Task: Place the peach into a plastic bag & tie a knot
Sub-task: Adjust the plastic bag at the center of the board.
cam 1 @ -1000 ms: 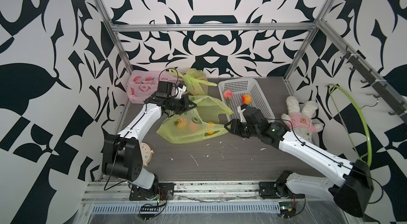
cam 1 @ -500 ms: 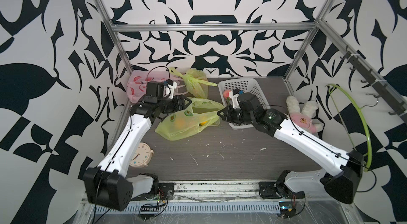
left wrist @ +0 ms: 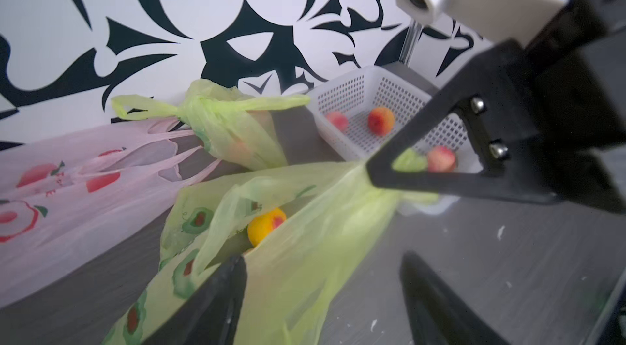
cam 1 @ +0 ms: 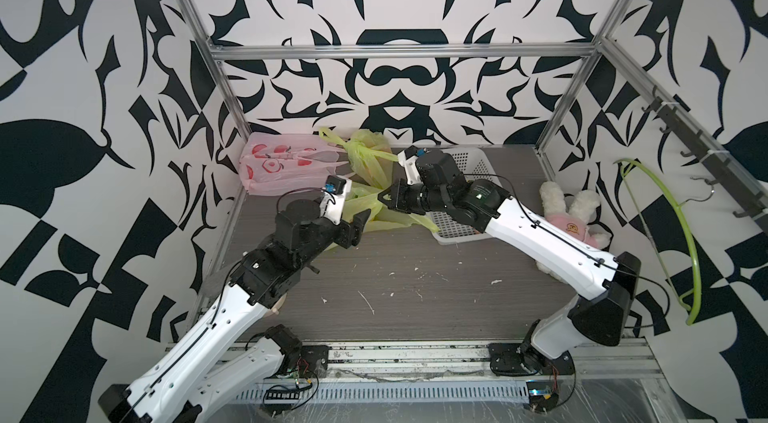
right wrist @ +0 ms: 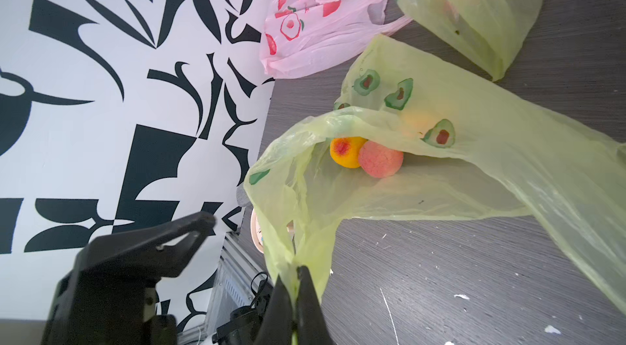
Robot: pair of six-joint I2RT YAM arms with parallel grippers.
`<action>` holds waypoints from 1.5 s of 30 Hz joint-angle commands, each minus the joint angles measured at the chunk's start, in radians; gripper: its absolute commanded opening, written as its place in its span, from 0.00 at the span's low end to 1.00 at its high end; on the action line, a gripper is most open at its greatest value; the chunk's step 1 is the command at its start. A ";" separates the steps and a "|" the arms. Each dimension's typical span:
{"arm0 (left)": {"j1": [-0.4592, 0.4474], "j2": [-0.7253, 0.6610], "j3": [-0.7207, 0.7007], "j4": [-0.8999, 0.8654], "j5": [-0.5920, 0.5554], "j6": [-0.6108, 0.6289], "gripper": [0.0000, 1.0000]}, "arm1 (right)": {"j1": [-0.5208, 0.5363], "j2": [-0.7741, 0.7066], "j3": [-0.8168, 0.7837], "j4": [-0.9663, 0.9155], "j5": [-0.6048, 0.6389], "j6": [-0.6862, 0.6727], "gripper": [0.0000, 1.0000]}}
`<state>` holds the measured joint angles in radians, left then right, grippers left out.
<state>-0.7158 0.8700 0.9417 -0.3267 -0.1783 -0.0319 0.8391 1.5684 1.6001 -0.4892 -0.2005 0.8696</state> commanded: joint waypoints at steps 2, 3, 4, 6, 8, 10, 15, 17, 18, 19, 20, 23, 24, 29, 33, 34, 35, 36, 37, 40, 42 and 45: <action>-0.051 0.020 -0.002 0.104 -0.083 0.133 0.77 | 0.005 -0.017 0.052 -0.006 -0.010 -0.010 0.00; -0.060 0.034 0.001 0.110 -0.089 0.142 0.78 | 0.006 -0.019 0.052 -0.004 -0.011 -0.009 0.00; -0.065 0.051 0.004 0.114 -0.089 0.146 0.78 | 0.006 -0.021 0.049 -0.003 -0.013 -0.007 0.00; -0.066 0.080 0.001 0.129 -0.096 0.148 0.78 | 0.006 -0.025 0.048 -0.002 -0.013 -0.004 0.00; -0.066 0.107 -0.012 0.147 -0.108 0.142 0.75 | 0.006 -0.033 0.049 0.000 -0.010 -0.003 0.00; -0.066 0.118 -0.029 0.160 -0.118 0.122 0.71 | 0.006 -0.041 0.052 -0.001 -0.002 -0.004 0.00; -0.067 0.100 -0.102 0.198 -0.133 0.075 0.53 | 0.006 -0.058 0.055 0.003 0.009 -0.006 0.00; -0.067 0.089 -0.129 0.207 -0.136 0.055 0.44 | 0.006 -0.061 0.056 0.002 0.009 -0.007 0.00; -0.067 0.085 -0.139 0.211 -0.135 0.044 0.40 | 0.006 -0.062 0.056 0.001 0.009 -0.007 0.00; -0.067 0.084 -0.150 0.215 -0.132 0.033 0.37 | 0.005 -0.063 0.054 0.002 0.009 -0.006 0.00; -0.068 0.085 -0.157 0.216 -0.130 0.027 0.34 | 0.006 -0.063 0.054 0.003 0.009 -0.006 0.00; -0.067 0.090 -0.165 0.216 -0.137 0.011 0.15 | 0.006 -0.065 0.054 0.006 0.000 -0.007 0.00; -0.068 0.089 -0.164 0.219 -0.137 0.008 0.10 | 0.003 -0.066 0.053 0.008 -0.004 -0.014 0.00; -0.067 0.079 -0.131 0.197 -0.152 0.012 0.00 | -0.072 -0.155 -0.017 -0.073 0.045 -0.109 0.29; -0.066 0.079 -0.116 0.183 -0.142 0.010 0.00 | -0.178 -0.293 -0.185 -0.173 0.143 -0.205 0.54; -0.066 0.079 -0.115 0.180 -0.140 0.009 0.00 | -0.204 -0.315 -0.228 -0.198 0.159 -0.225 0.58; -0.066 0.080 -0.113 0.179 -0.139 0.007 0.00 | -0.226 -0.331 -0.262 -0.220 0.164 -0.245 0.60; -0.066 0.080 -0.113 0.179 -0.138 0.006 0.00 | -0.238 -0.339 -0.286 -0.235 0.163 -0.261 0.62; -0.066 0.082 -0.113 0.181 -0.136 0.006 0.00 | -0.240 -0.341 -0.313 -0.245 0.167 -0.273 0.64; -0.066 0.094 -0.108 0.179 -0.129 0.000 0.00 | -0.239 -0.323 -0.367 -0.233 0.135 -0.287 0.66; -0.066 0.100 -0.102 0.175 -0.126 -0.001 0.00 | -0.241 -0.304 -0.389 -0.210 0.127 -0.277 0.66; -0.066 0.100 -0.101 0.172 -0.123 -0.006 0.00 | -0.242 -0.282 -0.419 -0.149 0.120 -0.251 0.66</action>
<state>-0.7837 0.9699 0.8112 -0.1520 -0.3134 -0.0277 0.5972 1.2861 1.1908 -0.6933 -0.0746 0.6239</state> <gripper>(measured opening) 0.041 0.660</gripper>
